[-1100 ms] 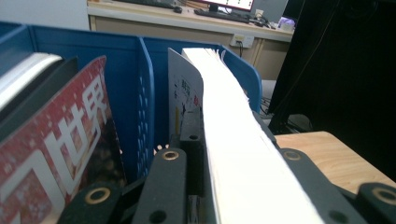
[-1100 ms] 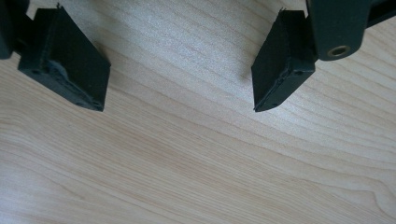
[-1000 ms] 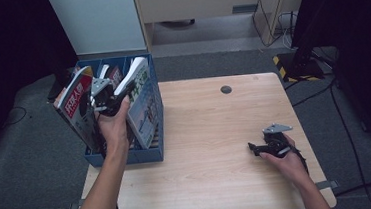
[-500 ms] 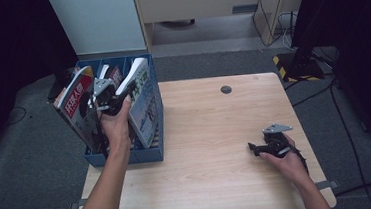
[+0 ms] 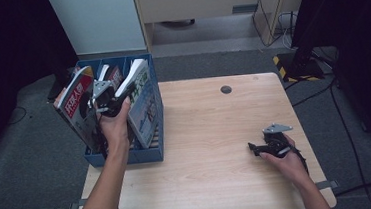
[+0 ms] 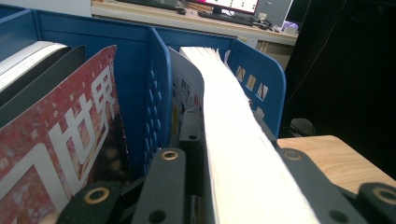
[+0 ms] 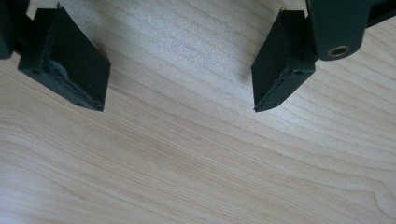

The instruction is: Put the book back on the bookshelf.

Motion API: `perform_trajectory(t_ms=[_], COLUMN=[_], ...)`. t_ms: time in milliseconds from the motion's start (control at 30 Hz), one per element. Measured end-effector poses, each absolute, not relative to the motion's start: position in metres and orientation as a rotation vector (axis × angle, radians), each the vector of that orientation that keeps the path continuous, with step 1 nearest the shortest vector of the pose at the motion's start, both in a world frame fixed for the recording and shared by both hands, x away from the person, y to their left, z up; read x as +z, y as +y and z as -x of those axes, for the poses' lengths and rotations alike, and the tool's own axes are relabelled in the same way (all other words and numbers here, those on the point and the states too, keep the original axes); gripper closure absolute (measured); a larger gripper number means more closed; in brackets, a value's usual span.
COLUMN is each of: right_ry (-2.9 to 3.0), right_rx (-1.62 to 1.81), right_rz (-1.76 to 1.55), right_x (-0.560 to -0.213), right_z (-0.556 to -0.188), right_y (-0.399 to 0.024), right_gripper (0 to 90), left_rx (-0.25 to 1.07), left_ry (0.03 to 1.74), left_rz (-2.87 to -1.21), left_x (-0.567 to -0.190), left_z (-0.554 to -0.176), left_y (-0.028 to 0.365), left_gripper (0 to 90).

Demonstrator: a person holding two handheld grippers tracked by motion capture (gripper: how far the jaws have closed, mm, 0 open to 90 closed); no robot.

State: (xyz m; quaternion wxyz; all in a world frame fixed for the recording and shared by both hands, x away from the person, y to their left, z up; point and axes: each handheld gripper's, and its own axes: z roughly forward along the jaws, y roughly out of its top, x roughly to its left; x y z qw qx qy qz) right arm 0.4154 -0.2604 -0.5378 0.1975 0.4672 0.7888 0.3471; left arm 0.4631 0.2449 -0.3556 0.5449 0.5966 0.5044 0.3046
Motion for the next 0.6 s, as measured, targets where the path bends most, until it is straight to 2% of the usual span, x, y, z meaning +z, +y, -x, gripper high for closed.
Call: perform_trajectory(t_ms=[600], right_ry=[2.208], right_rx=[0.972], right_rz=[-1.307], right_x=[-0.5378], right_z=[-0.4155], right_y=[-0.2604], right_gripper=[19.5], left_rx=[0.713], left_ry=[1.216], left_rz=[-1.431], left_x=[-0.3566], left_z=[-0.4578], left_y=[0.2485], left_gripper=[72.3])
